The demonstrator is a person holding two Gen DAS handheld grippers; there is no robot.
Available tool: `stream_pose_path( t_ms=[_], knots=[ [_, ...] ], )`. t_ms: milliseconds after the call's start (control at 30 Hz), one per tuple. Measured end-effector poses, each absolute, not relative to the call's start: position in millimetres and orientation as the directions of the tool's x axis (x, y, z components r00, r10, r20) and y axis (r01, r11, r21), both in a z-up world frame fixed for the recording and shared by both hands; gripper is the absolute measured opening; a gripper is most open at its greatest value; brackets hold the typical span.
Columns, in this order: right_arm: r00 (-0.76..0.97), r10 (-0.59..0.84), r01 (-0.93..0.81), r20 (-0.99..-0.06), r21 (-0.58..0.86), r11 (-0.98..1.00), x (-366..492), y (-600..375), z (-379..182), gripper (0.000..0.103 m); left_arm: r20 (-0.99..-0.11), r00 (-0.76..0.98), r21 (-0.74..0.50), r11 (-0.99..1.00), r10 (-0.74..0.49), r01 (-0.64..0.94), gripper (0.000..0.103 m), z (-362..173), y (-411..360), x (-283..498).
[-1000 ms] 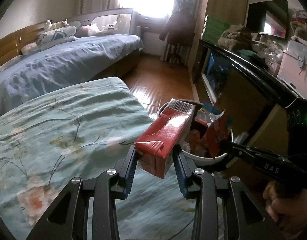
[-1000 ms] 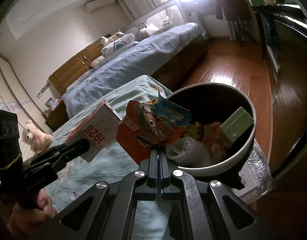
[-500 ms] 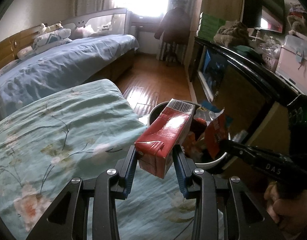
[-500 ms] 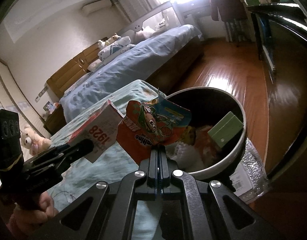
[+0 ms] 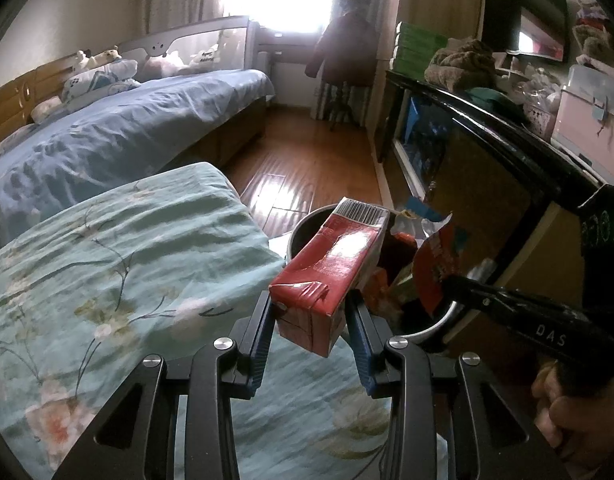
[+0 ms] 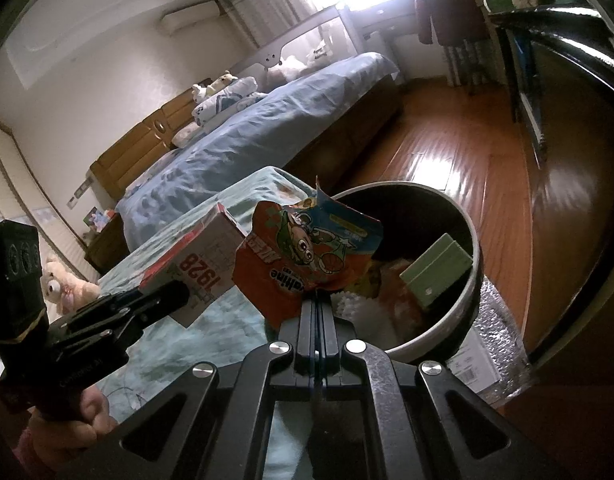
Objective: Collect trash
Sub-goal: 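Carry the milk carton and wrapper over the bin with both tools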
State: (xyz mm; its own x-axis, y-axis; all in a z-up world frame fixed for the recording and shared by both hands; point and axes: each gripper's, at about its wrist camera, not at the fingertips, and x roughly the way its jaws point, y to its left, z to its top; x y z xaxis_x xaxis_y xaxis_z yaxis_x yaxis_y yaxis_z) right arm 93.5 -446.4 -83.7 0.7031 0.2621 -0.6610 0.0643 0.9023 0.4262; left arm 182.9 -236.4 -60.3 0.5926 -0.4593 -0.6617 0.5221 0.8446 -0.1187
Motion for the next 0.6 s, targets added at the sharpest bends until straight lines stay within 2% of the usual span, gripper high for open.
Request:
stream_pose_path(
  t_ms=[600],
  knots=[
    [0.703, 0.232, 0.096, -0.673, 0.413, 0.906, 99.3, -459.7, -84.0, 0.001, -0.667, 0.579, -0.108, 0.83, -0.469, 0.548, 0.035, -61.8, -253.2, 190.5]
  ],
)
